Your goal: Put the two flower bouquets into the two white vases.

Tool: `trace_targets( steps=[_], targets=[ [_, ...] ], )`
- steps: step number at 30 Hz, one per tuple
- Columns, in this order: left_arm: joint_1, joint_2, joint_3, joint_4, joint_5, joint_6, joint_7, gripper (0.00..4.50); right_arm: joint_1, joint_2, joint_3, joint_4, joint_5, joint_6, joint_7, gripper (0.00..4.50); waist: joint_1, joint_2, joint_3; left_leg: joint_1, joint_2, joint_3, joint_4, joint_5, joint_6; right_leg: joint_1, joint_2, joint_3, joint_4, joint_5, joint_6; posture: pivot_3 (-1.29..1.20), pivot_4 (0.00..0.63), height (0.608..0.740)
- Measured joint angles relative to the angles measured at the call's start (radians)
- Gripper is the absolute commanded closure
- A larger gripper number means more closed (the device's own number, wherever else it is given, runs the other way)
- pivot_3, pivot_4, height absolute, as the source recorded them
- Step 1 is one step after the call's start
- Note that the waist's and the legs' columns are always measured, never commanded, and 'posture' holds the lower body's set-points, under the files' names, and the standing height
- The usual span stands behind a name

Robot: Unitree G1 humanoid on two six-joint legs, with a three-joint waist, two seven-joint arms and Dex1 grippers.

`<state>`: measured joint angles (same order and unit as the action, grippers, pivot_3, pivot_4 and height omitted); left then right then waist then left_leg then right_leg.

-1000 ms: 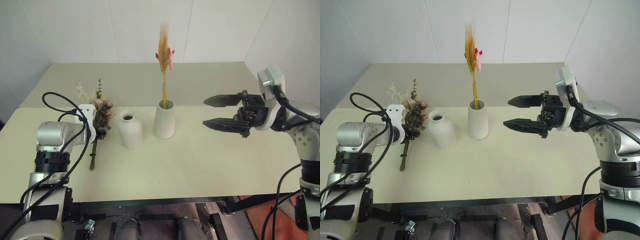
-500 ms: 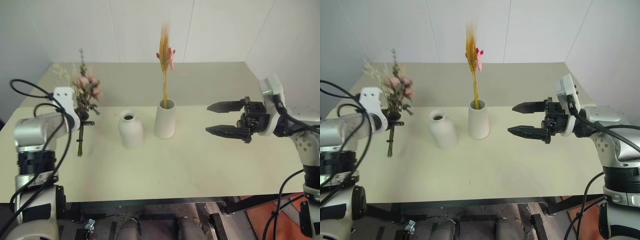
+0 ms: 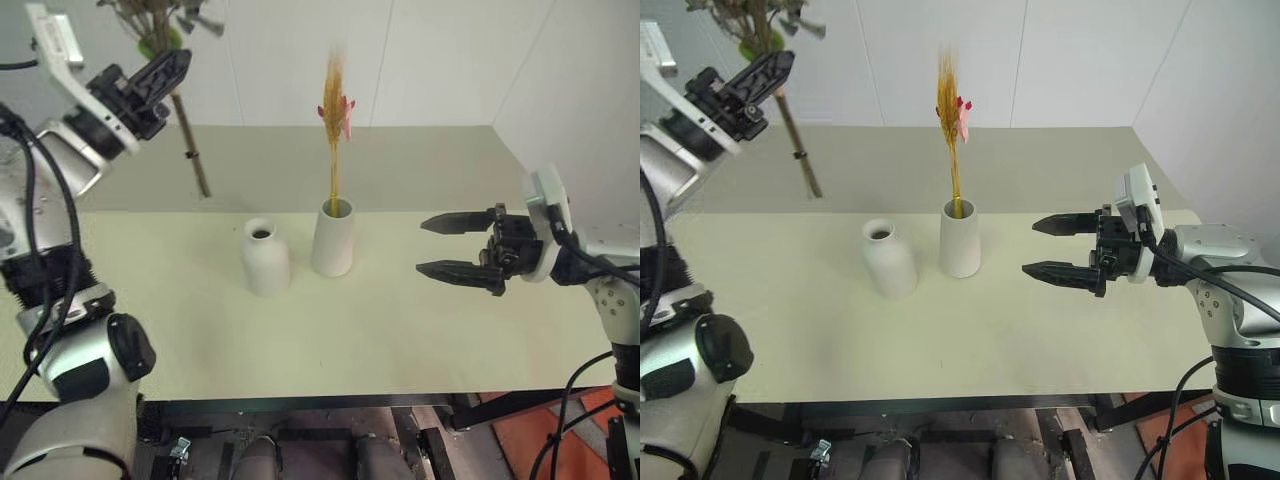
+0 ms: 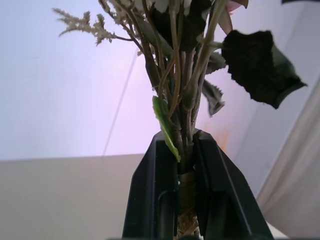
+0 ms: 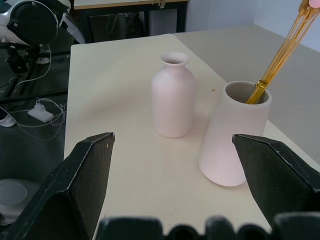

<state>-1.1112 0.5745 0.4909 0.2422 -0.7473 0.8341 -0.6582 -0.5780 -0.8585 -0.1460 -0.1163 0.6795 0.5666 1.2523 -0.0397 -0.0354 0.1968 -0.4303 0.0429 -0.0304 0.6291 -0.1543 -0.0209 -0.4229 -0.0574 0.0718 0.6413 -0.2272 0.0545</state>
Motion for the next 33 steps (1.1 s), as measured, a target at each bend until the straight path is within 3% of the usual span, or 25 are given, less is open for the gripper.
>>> trace_targets(
  steps=[6, 24, 33],
  targets=[
    [0.000, -0.057, -0.096, 0.108, 0.039, -0.180, -0.139, 4.35, 0.021, 0.000, -0.028, -0.010, 0.002, 0.000, -0.034, 0.00, 0.000, 0.000, 0.000, 0.000, 0.000, 0.000, 0.000, 0.000, 0.000, 0.000, 0.000, 0.000, 0.000, 0.000, 0.000, 0.00, 0.150, 0.740],
    [0.086, -0.061, -0.180, 0.098, 0.039, -0.214, -0.297, 4.35, 0.055, 0.000, -0.062, -0.043, 0.011, 0.000, -0.074, 0.00, -0.003, 0.000, 0.000, 0.000, 0.000, 0.000, 0.000, 0.000, 0.000, 0.000, 0.000, 0.000, 0.001, 0.000, 0.000, 0.00, 0.150, 0.740],
    [0.128, -0.147, -0.207, 0.088, 0.072, -0.373, -0.298, 4.35, 0.059, 0.000, -0.067, -0.052, 0.028, 0.003, -0.075, 0.00, 0.002, 0.000, 0.000, 0.000, 0.000, 0.000, 0.001, 0.000, 0.000, 0.000, 0.000, 0.000, 0.001, 0.000, 0.000, 0.00, 0.150, 0.740]
  ],
)
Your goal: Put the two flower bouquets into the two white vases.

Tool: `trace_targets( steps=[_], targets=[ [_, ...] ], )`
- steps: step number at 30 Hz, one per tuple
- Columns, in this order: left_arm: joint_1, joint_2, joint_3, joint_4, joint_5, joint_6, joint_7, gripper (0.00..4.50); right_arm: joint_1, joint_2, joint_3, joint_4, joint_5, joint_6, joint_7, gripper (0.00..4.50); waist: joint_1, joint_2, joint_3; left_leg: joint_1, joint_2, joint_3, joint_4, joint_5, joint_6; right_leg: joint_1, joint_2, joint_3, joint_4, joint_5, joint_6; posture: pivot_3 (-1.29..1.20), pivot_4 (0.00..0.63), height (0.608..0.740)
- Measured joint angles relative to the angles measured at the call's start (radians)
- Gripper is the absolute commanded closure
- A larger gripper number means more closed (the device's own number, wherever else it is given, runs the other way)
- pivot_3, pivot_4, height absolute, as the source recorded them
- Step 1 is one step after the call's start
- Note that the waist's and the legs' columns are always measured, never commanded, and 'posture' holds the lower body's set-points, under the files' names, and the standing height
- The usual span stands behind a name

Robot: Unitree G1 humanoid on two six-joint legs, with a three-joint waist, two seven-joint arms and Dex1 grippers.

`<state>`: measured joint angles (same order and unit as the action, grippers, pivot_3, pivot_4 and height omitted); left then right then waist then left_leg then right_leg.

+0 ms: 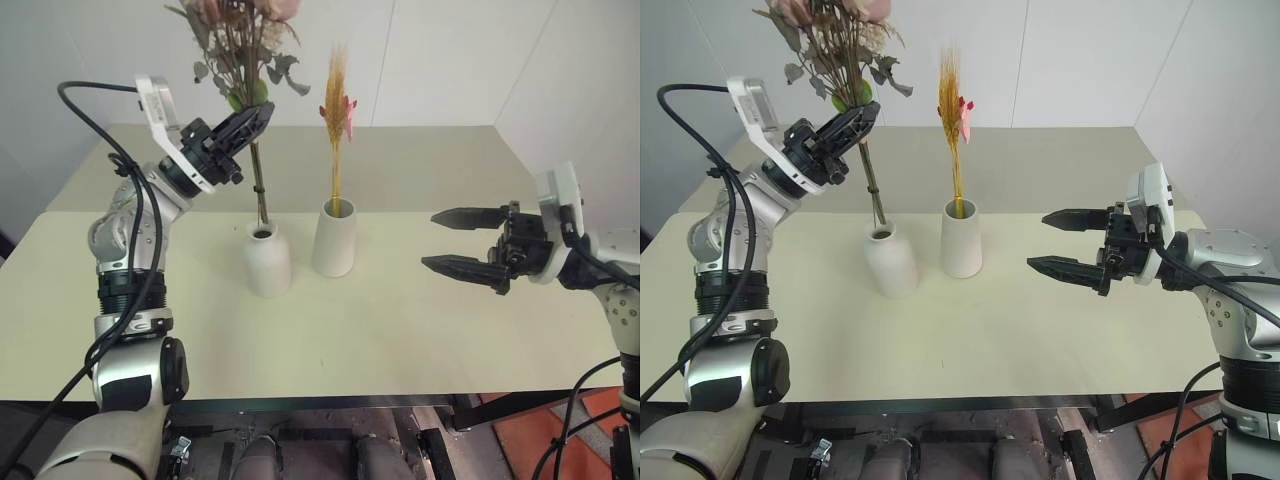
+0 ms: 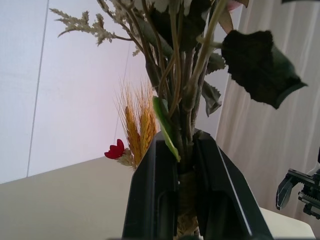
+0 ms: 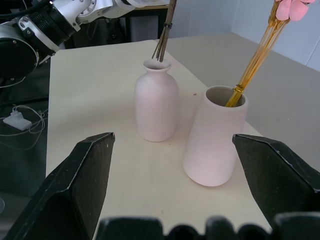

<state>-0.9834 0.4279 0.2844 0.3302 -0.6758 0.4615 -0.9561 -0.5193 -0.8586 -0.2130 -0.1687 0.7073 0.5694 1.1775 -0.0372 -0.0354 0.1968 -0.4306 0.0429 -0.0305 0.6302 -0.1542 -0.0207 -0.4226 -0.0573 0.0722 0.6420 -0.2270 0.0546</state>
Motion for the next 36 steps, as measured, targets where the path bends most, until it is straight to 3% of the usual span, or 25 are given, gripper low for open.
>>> trace_targets(
  steps=[19, 26, 32, 36],
  targets=[
    [0.090, 0.021, -0.025, -0.023, 0.007, -0.002, -0.026, 4.35, 0.032, -0.010, -0.017, -0.036, 0.024, 0.002, -0.030, 0.00, -0.002, 0.000, 0.000, 0.000, 0.000, 0.000, 0.000, 0.000, 0.000, 0.000, 0.000, 0.000, 0.000, 0.000, 0.000, 0.00, 0.150, 0.740],
    [0.150, 0.069, -0.046, -0.082, 0.002, 0.043, -0.059, 2.10, 0.034, -0.010, -0.016, -0.039, 0.024, 0.004, -0.029, 0.00, -0.003, 0.000, 0.000, 0.000, 0.000, 0.000, 0.000, 0.000, 0.000, 0.000, 0.000, 0.000, 0.000, 0.000, 0.000, 0.00, 0.150, 0.740],
    [0.350, 0.241, 0.020, -0.248, -0.110, 0.202, -0.112, 0.19, 0.047, -0.013, -0.017, -0.040, 0.023, 0.004, -0.026, 0.00, -0.015, 0.000, 0.000, 0.001, 0.002, 0.000, -0.001, 0.000, 0.000, -0.001, 0.001, 0.000, 0.002, 0.000, -0.001, 0.00, 0.150, 0.740],
    [0.582, 0.414, 0.142, -0.367, -0.163, 0.275, -0.180, 0.05, 0.058, -0.017, -0.015, -0.035, 0.022, 0.004, -0.020, 0.00, -0.020, 0.000, 0.000, 0.002, 0.003, 0.001, -0.001, 0.000, 0.000, -0.001, 0.001, 0.000, 0.002, -0.001, -0.002, 0.00, 0.150, 0.740]
  ],
)
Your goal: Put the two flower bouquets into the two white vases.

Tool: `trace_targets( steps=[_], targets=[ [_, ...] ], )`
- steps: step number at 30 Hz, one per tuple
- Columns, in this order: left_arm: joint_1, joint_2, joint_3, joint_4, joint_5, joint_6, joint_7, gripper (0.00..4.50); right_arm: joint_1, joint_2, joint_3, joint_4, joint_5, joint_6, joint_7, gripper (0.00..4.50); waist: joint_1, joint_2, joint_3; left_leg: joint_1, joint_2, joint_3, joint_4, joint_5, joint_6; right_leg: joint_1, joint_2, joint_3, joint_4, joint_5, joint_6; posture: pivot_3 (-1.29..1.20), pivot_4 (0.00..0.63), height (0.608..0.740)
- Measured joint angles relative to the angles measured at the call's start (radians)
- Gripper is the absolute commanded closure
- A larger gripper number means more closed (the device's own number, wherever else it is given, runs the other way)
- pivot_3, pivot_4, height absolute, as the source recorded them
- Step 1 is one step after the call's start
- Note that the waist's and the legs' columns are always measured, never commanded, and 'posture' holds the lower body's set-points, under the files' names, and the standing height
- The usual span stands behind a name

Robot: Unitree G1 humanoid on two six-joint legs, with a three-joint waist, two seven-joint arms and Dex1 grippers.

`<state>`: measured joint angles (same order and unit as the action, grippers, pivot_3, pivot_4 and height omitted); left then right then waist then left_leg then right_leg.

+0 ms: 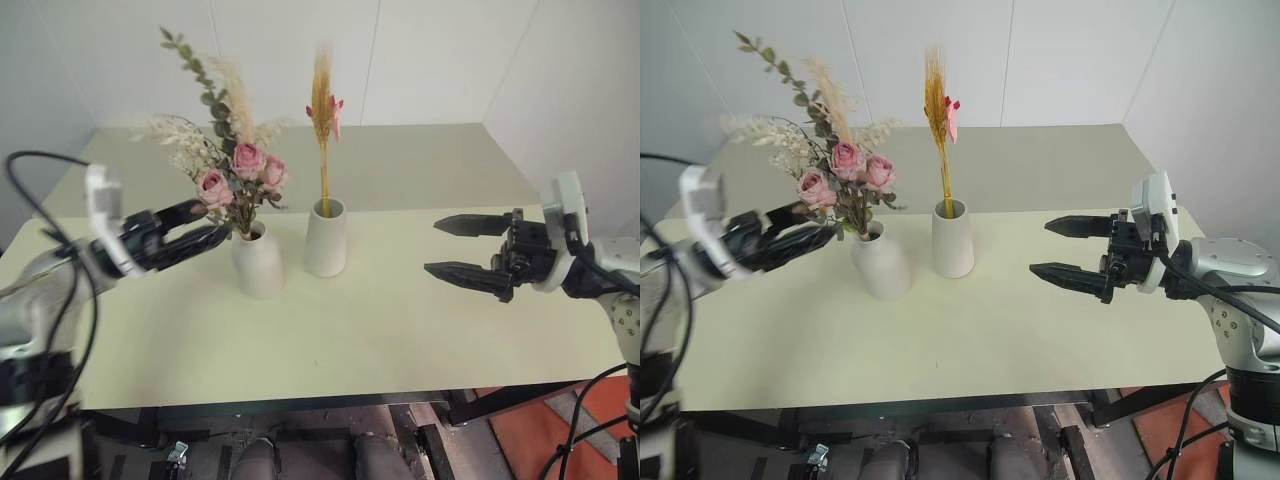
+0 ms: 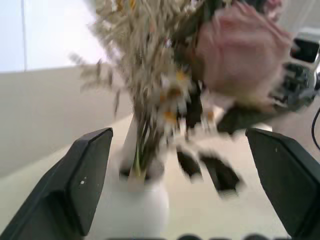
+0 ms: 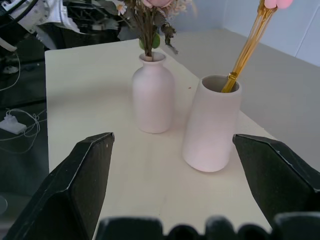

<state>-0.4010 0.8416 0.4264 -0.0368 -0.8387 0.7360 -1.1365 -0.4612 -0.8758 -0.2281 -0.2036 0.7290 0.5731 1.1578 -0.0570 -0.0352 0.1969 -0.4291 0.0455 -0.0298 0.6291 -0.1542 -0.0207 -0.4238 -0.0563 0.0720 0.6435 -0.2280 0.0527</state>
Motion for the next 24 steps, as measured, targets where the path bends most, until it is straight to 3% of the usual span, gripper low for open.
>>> trace_targets(
  steps=[5, 9, 15, 24],
  targets=[
    [0.201, 0.147, 0.167, -0.057, -0.026, 0.035, -0.070, 0.05, -0.015, -0.006, 0.011, 0.033, -0.008, -0.003, 0.021, 0.00, 0.013, 0.000, 0.000, 0.001, 0.000, 0.002, 0.000, 0.000, 0.000, 0.000, -0.002, -0.001, -0.001, -0.005, -0.009, 0.00, 0.150, 0.740],
    [0.291, 0.199, 0.275, -0.077, -0.028, 0.043, -0.096, 0.05, -0.044, -0.005, 0.023, 0.067, -0.023, -0.011, 0.032, 0.00, 0.017, 0.000, 0.000, 0.002, 0.001, 0.003, -0.002, 0.000, 0.000, 0.000, -0.002, -0.001, -0.001, -0.006, -0.011, 0.00, 0.150, 0.740],
    [0.375, 0.226, 0.382, -0.110, -0.030, 0.057, -0.132, 0.05, -0.061, -0.004, 0.033, 0.144, -0.081, -0.048, 0.040, 0.00, 0.016, 0.000, 0.000, 0.002, 0.002, 0.005, -0.002, 0.000, 0.000, -0.001, -0.002, -0.001, -0.001, -0.006, -0.011, 0.00, 0.150, 0.740],
    [0.398, 0.205, 0.407, -0.211, -0.072, 0.082, -0.072, 0.05, -0.073, -0.004, 0.032, 0.213, -0.109, -0.071, 0.035, 0.00, 0.014, 0.000, 0.000, 0.002, 0.002, 0.005, -0.003, 0.000, 0.000, -0.001, -0.002, -0.001, -0.001, -0.006, -0.011, 0.00, 0.150, 0.740]
  ],
)
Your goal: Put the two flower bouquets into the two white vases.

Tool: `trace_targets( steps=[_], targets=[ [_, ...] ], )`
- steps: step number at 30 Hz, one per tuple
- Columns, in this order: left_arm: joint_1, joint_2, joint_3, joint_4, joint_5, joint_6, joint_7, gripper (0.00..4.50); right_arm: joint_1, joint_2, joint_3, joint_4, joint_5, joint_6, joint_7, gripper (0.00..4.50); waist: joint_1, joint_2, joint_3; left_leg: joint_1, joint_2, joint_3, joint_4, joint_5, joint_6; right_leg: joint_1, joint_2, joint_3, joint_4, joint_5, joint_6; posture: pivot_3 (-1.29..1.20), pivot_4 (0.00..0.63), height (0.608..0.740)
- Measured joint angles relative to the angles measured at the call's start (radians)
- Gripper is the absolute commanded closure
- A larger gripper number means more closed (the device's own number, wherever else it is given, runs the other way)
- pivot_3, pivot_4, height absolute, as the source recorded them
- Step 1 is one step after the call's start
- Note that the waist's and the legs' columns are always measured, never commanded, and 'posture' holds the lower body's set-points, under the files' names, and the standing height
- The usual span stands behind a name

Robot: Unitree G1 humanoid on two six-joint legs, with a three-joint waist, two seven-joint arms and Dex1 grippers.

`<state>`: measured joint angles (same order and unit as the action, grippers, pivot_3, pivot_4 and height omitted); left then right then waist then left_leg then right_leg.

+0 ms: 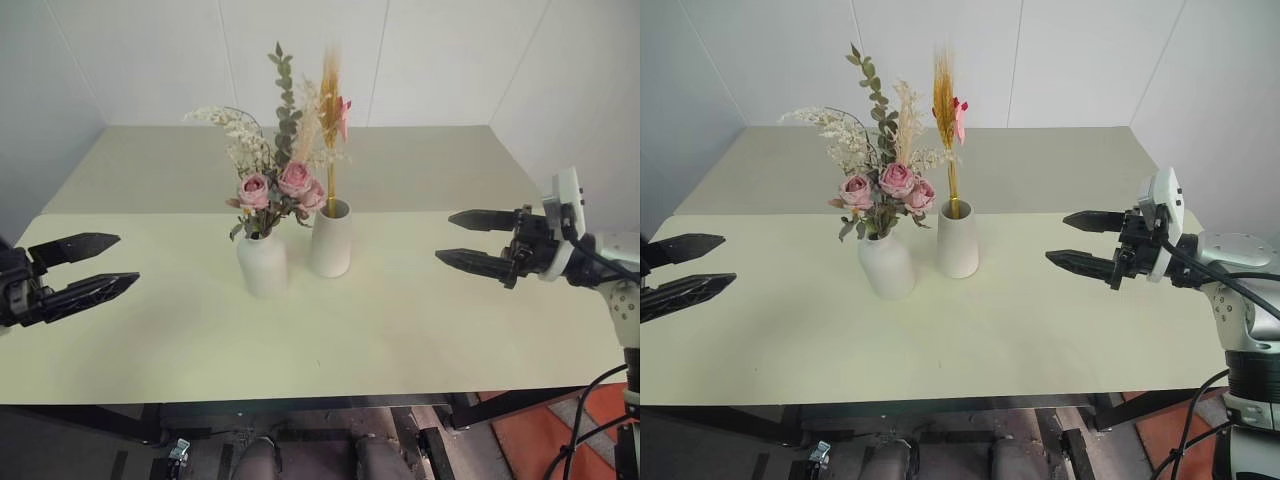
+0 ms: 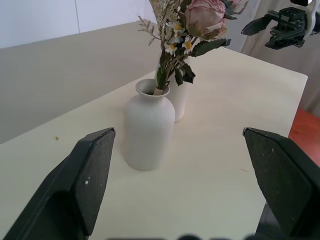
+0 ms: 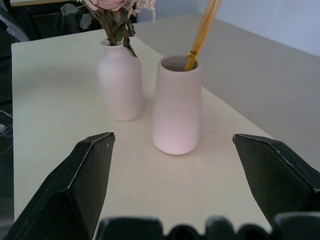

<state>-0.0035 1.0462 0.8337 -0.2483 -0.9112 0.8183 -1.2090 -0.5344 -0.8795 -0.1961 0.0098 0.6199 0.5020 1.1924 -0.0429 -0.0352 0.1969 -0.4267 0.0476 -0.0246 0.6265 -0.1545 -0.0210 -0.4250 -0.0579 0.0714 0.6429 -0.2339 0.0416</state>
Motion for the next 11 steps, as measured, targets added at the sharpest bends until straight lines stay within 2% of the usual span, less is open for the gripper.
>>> trace_targets(
  steps=[11],
  targets=[
    [0.043, -0.064, 0.080, -0.140, -0.099, 0.038, 0.154, 0.05, 0.038, 0.017, -0.030, 0.001, -0.009, 0.000, -0.055, 0.00, 0.000, 0.000, 0.000, 0.001, 0.000, 0.000, 0.000, 0.000, 0.000, 0.001, 0.000, 0.000, 0.000, 0.000, 0.000, 0.00, 0.150, 0.740]
  ],
)
